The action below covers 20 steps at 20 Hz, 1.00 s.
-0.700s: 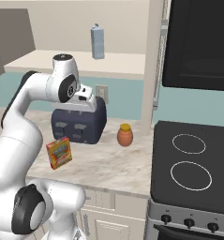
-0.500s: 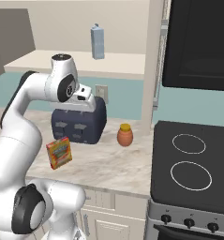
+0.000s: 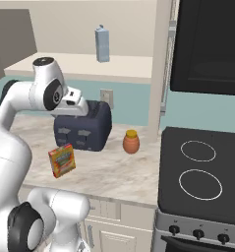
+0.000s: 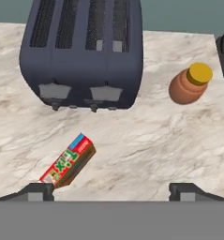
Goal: Pick the cereal and boxed food from the counter and place them in the cabinets closest to them.
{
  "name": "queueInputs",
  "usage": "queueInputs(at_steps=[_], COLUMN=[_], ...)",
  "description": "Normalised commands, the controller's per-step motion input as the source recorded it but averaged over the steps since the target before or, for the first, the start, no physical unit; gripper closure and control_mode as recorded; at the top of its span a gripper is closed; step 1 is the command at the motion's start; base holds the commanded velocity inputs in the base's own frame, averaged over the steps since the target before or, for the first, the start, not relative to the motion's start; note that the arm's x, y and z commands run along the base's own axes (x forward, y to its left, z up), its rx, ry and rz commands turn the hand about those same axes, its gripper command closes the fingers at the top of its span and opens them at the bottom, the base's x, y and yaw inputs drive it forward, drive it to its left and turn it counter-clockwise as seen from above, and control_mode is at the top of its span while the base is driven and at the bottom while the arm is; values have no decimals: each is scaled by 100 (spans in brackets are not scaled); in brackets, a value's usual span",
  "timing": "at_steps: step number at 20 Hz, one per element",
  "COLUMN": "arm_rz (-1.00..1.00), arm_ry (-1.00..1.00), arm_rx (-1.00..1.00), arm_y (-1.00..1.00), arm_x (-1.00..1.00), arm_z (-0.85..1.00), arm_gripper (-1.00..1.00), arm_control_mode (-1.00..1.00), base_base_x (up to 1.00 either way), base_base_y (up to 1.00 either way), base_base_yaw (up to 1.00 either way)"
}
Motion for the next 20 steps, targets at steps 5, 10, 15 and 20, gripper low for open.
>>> queueInputs(at_steps=[5, 10, 15, 20], arm_rz=[0, 0, 0, 0], arm_ry=[-22, -1, 0, 0], arm_rx=[-5, 0, 0, 0], arm_y=[32, 3, 7, 12], arm_x=[-48, -4, 0, -1], arm_z=[0, 0, -19, -19], arm_gripper=[-100, -100, -100, -100], arm_control_mode=[-100, -100, -100, -100], base_base_x=[0, 0, 0, 0], base_base_y=[0, 0, 0, 0], base_base_yaw=[0, 0, 0, 0])
